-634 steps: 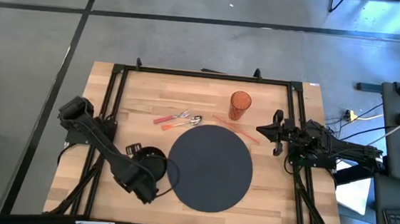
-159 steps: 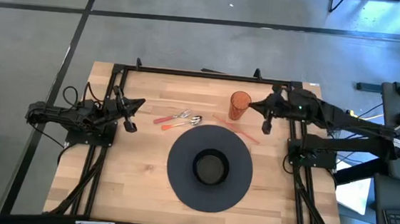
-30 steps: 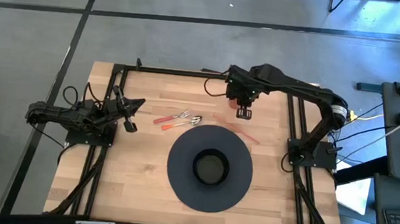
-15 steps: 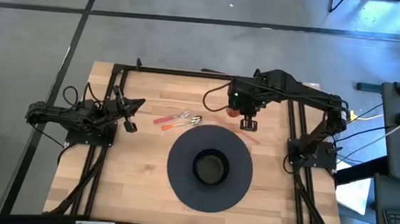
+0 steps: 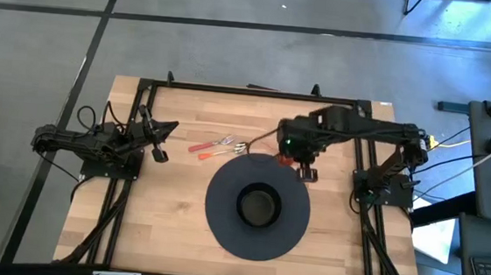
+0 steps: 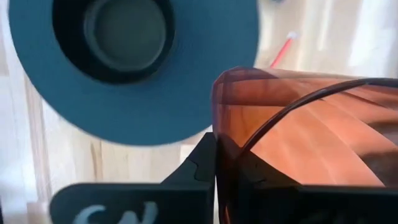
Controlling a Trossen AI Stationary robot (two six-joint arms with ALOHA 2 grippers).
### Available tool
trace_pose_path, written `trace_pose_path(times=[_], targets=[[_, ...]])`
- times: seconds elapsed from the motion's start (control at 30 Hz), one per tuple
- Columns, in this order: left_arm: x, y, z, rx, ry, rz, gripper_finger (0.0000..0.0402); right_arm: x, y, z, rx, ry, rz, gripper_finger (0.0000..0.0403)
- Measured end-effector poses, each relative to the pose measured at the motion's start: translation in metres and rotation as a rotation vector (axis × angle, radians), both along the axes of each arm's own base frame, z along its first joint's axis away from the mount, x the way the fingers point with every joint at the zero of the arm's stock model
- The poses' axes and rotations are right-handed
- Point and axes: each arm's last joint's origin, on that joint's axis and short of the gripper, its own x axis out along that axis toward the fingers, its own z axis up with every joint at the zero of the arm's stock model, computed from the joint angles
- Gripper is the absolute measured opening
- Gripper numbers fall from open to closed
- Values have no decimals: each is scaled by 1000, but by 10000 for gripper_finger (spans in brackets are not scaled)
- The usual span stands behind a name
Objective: Pick & Place Utensil
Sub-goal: Put the orange cup on the black placemat to the top right of the black bowl
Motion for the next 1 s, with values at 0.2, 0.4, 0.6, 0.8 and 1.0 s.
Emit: trace_pose_path(times=[0.2,0.4,0.6,0.8,1.0], targets=[[0,0,0,0,0,-1,4,0,13,-40,-13,153,66,11],[0,0,0,-1,0,0,4,4,24,-75,-17,183,110,11],[0,0,0,-1,0,0,4,5,33,-98,-48,196,143,11],[0,0,0,-7,-4,-2,4,7,33,-105,-61,168,127,13],[0,0,0,-8,-4,-2,4,12,34,-105,-57,124,128,12]])
